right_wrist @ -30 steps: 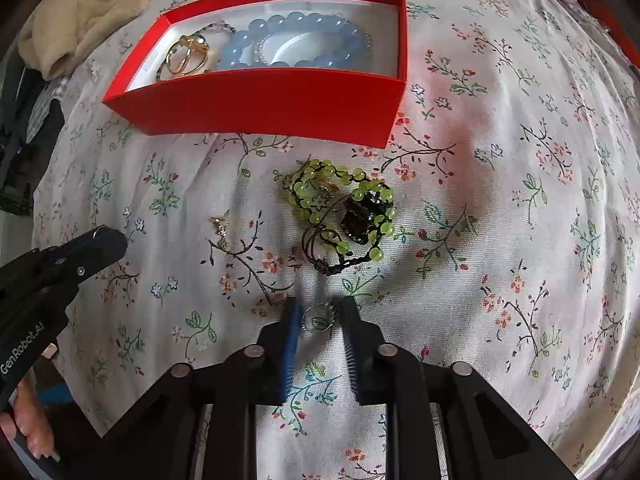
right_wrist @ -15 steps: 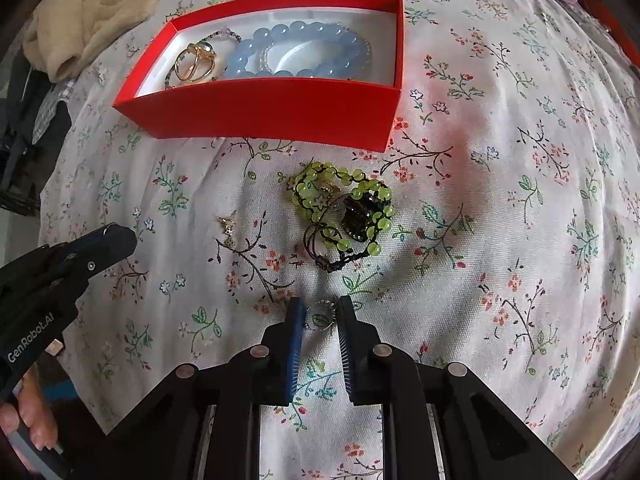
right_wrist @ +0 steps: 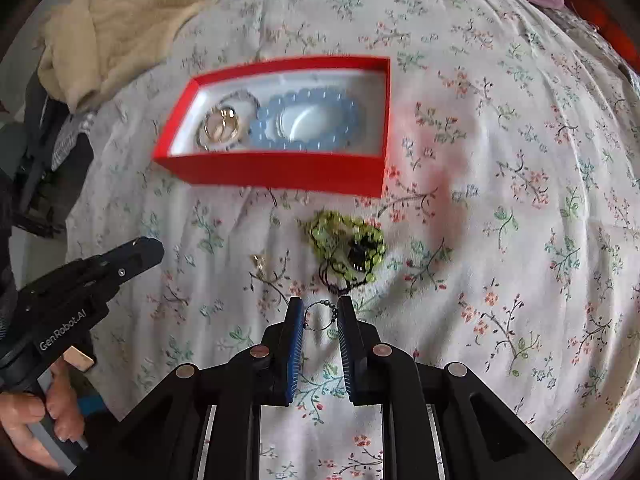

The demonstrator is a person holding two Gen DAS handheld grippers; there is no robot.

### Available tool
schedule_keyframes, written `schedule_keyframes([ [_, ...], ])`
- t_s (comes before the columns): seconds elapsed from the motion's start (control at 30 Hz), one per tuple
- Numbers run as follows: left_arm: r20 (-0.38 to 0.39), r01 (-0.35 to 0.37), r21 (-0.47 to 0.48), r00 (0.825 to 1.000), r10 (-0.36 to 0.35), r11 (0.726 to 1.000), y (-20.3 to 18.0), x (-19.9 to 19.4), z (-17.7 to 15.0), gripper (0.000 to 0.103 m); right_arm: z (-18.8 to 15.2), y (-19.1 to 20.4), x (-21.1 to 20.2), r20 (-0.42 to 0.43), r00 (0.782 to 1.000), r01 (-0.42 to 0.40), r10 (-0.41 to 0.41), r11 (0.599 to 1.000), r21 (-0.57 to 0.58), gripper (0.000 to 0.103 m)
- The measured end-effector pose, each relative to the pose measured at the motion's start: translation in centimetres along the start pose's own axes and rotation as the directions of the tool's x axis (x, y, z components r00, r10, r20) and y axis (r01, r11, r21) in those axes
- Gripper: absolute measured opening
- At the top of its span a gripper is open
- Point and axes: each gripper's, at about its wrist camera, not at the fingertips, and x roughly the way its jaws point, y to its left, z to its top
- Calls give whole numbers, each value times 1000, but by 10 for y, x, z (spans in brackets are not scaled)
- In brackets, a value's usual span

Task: Organize jewelry
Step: 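Carry the earring and silver ring into the red box and open both tools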

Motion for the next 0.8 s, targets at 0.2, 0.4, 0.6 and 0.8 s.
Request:
schedule_keyframes([
  [0.2,73,34,-3,997,-34,999,-1,-12,16,15,10,-13,-21,63,998,-28,27,999,24,17],
  [0.4,151,54,-8,987,-52,999,-4,-12,35,15,27,-9,-28,138,990,-48,43,998,29,17],
  [0.6,200,65,-7,978,-62,998,-6,-2,49,15,43,-9,-28,199,978,-67,62,998,18,17],
  [0.8,230,78,-23,971,-71,997,-4,12,61,15,58,-8,-20,236,969,-74,70,997,8,17],
])
